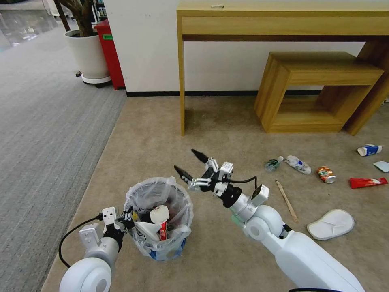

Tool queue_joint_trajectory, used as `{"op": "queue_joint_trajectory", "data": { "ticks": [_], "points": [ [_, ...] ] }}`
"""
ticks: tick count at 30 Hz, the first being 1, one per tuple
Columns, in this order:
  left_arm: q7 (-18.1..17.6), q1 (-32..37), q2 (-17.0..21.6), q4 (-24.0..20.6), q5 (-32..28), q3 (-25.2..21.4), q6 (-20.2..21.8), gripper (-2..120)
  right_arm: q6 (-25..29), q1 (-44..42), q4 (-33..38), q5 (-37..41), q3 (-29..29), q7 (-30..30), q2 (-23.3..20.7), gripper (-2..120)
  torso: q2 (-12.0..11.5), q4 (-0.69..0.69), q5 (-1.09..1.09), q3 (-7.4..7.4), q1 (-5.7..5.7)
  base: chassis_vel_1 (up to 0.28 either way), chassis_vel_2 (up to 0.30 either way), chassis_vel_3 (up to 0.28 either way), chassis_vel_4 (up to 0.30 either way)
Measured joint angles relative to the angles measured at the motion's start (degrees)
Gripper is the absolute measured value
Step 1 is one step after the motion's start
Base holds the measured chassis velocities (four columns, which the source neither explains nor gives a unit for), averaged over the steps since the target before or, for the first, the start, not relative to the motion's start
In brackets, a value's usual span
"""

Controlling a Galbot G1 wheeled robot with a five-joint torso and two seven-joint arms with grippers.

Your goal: Pick up the trash bin and place the garbage on the floor into it.

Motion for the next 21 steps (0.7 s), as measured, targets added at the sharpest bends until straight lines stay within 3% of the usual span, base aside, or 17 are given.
{"op": "queue_joint_trajectory", "data": {
  "ticks": [6, 21],
  "points": [
    [0.02, 0.02, -0.16, -0.12, 0.05, -0.5, -0.18, 1, -1.32, -1.51, 1.06, -0.32, 2.93, 3.96, -0.33, 100, 0.0, 0.0, 0.0, 0.0, 0.0, 0.0, 0.0, 0.0, 0.0],
    [0.09, -0.64, 0.1, -0.52, -0.64, -1.73, -0.74, 1, -12.11, -8.24, 3.77, -6.16, 14.54, 21.53, -1.26, 100, 0.0, 0.01, 0.01, 0.0, 0.0, 0.0, 0.0, 0.0, 0.0]
  ]
}}
